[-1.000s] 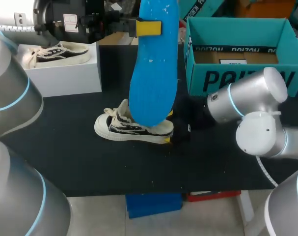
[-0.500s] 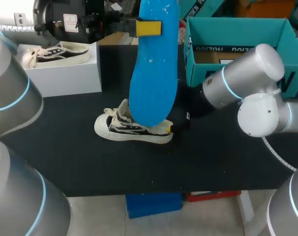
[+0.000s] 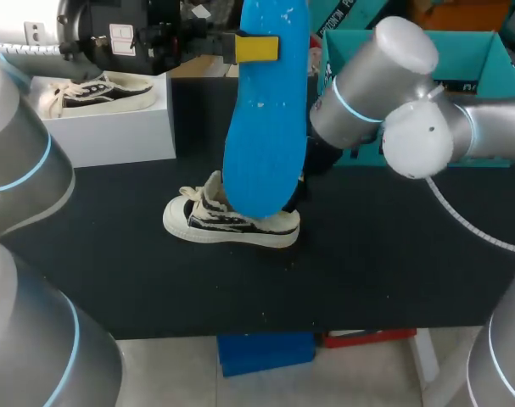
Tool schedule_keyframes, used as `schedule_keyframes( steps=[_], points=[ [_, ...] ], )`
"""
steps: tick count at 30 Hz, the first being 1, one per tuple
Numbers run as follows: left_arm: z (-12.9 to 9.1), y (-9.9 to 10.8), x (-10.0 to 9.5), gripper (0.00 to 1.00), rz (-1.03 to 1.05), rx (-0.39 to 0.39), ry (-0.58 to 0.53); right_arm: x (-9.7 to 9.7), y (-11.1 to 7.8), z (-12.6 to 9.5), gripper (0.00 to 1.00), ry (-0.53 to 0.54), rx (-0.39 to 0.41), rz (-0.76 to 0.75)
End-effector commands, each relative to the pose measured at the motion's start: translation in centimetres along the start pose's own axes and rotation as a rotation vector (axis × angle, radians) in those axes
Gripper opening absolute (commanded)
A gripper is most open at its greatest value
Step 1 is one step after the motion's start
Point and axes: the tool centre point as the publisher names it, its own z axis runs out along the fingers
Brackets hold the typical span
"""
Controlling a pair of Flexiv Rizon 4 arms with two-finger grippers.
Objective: Take the shoe out of the shoebox, open the shoe tongue, remove and reinsert the insole, then place the shoe into the shoebox
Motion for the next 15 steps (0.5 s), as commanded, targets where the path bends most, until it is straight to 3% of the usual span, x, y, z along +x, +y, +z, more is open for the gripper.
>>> schedule_keyframes(
  steps=[1, 9, 15],
  points=[
    [0.1, 0.0, 0.0, 0.00, -0.001, -0.002, -0.003, -0.4, 1.4, 0.6, 1.00, 0.009, 0.513, 0.000],
    [0.1, 0.0, 0.0, 0.00, -0.001, -0.002, -0.003, -0.3, 3.3, 1.4, 1.00, 0.029, 0.611, -0.008],
    [0.1, 0.0, 0.0, 0.00, -0.001, -0.002, -0.003, -0.8, 4.0, 2.3, 1.00, 0.042, 0.627, -0.012]
  ],
)
